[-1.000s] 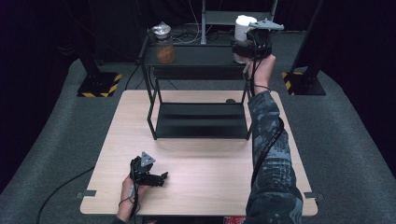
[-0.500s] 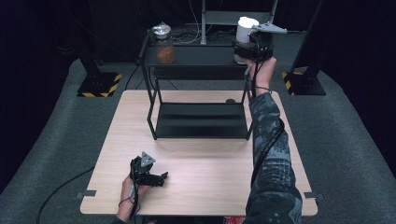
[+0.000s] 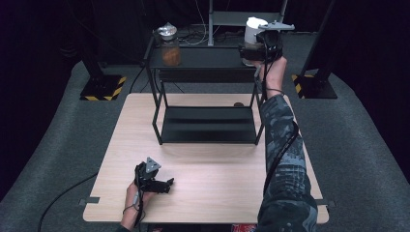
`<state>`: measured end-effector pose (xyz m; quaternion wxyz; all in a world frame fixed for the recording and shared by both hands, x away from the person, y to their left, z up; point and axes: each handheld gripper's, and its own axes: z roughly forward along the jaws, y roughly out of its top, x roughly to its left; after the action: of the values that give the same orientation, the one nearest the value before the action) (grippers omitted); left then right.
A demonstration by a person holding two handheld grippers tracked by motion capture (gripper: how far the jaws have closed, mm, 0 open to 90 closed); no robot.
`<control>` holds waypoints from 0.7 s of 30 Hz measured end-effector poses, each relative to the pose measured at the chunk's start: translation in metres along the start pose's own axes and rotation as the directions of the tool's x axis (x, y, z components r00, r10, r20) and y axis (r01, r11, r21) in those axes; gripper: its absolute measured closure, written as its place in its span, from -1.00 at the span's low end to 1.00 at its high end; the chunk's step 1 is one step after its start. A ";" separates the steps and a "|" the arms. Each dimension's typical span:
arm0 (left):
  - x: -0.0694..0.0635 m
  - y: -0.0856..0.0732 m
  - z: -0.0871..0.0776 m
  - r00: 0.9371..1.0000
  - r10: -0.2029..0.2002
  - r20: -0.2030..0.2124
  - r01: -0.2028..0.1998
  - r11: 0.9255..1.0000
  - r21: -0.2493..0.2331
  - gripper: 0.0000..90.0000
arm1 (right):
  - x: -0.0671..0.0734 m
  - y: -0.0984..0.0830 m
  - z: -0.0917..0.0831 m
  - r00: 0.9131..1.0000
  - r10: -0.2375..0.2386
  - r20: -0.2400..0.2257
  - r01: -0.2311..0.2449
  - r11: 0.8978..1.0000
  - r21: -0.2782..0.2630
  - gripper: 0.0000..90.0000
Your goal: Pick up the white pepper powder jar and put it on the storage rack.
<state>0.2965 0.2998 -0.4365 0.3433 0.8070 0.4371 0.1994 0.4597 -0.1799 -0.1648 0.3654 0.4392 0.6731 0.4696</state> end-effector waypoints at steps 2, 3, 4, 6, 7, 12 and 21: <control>0.000 0.000 0.000 1.000 0.001 -0.001 -0.001 1.000 -0.001 -0.99 | -0.002 0.005 -0.006 1.000 -0.004 -0.019 0.004 0.999 0.031 -0.91; -0.001 0.000 0.000 1.000 0.002 -0.002 -0.002 1.000 -0.001 -0.99 | -0.002 0.005 -0.009 1.000 -0.010 -0.018 0.011 0.999 0.036 -0.93; 0.000 0.000 0.000 1.000 0.001 -0.002 -0.001 1.000 -0.001 -0.99 | 0.000 0.006 -0.014 1.000 -0.019 -0.016 0.020 0.999 0.046 -0.96; -0.001 0.000 0.000 1.000 0.002 -0.002 -0.002 1.000 -0.001 -0.99 | -0.002 0.007 -0.025 0.999 -0.030 -0.039 0.033 0.997 0.076 -0.97; -0.001 0.000 0.000 1.000 0.002 -0.003 -0.002 1.000 -0.001 -0.99 | -0.001 0.007 -0.030 0.999 -0.037 -0.039 0.040 0.996 0.084 -0.97; -0.001 0.000 0.000 1.000 0.003 -0.005 -0.003 1.000 -0.003 -0.99 | 0.006 -0.017 -0.060 0.997 -0.067 -0.045 0.071 0.992 0.106 -0.98; -0.002 -0.001 0.000 1.000 0.004 -0.008 -0.004 1.000 -0.005 -0.99 | 0.013 -0.108 -0.095 0.993 -0.081 -0.087 0.093 0.986 0.135 -0.99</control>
<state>0.2949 0.2985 -0.4369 0.3432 0.8063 0.4362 0.2042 0.3420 -0.2158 -0.2407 0.3264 0.4144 0.7371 0.4225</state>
